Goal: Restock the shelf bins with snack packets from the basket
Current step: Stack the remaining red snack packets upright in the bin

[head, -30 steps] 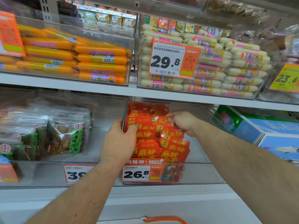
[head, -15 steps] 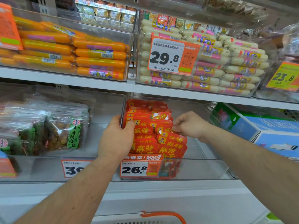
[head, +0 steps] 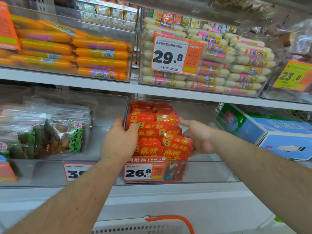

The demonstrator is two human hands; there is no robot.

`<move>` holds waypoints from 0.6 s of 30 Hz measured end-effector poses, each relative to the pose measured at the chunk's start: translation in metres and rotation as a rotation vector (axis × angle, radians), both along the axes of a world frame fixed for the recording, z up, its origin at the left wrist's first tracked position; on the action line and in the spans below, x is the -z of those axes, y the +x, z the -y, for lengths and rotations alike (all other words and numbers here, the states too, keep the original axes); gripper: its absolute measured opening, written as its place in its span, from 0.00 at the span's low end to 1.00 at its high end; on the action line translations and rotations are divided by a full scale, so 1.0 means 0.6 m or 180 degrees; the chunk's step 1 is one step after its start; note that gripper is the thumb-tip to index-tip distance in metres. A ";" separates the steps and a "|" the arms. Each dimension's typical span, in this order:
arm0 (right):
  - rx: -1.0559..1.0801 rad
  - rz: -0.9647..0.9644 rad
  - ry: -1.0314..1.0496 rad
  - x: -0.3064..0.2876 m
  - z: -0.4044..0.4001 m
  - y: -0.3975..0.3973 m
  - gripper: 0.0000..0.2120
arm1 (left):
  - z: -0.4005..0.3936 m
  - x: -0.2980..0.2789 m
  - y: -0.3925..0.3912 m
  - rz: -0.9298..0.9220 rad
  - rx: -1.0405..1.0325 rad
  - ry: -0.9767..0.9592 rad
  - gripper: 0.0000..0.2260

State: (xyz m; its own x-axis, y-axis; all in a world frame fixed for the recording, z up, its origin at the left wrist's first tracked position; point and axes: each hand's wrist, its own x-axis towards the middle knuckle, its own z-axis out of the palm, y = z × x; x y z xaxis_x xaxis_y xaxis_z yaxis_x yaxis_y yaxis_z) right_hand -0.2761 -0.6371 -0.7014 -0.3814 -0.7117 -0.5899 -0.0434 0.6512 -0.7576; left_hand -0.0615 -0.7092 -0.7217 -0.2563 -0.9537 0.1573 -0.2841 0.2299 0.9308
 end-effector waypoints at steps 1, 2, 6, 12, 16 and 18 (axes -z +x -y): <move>0.0003 0.0095 -0.0035 -0.001 0.000 0.004 0.44 | 0.000 0.000 0.000 -0.0010 0.0006 0.0001 0.03; 0.0020 0.0204 -0.0085 -0.003 -0.002 0.009 0.44 | 0.002 0.001 0.000 -0.0016 0.0008 0.0000 0.03; 0.0131 0.0329 -0.0099 -0.012 -0.017 0.012 0.47 | 0.001 0.002 -0.001 -0.0045 -0.0001 -0.0019 0.03; -0.0086 0.0454 -0.0066 -0.005 -0.035 0.010 0.46 | 0.001 0.001 -0.001 -0.0025 -0.0003 -0.0040 0.03; -0.0214 0.0619 -0.0272 -0.006 -0.035 0.018 0.42 | 0.001 0.001 -0.001 -0.0042 -0.0013 -0.0034 0.02; -0.0222 0.0396 -0.0184 -0.009 -0.036 0.021 0.39 | 0.001 0.001 -0.002 -0.0039 0.0003 -0.0033 0.02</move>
State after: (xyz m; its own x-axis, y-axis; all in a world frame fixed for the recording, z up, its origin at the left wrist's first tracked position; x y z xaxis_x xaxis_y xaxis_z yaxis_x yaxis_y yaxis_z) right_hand -0.2633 -0.6158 -0.6961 -0.2562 -0.7681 -0.5869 0.0095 0.6051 -0.7961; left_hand -0.0625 -0.7096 -0.7224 -0.2552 -0.9517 0.1704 -0.2723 0.2399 0.9318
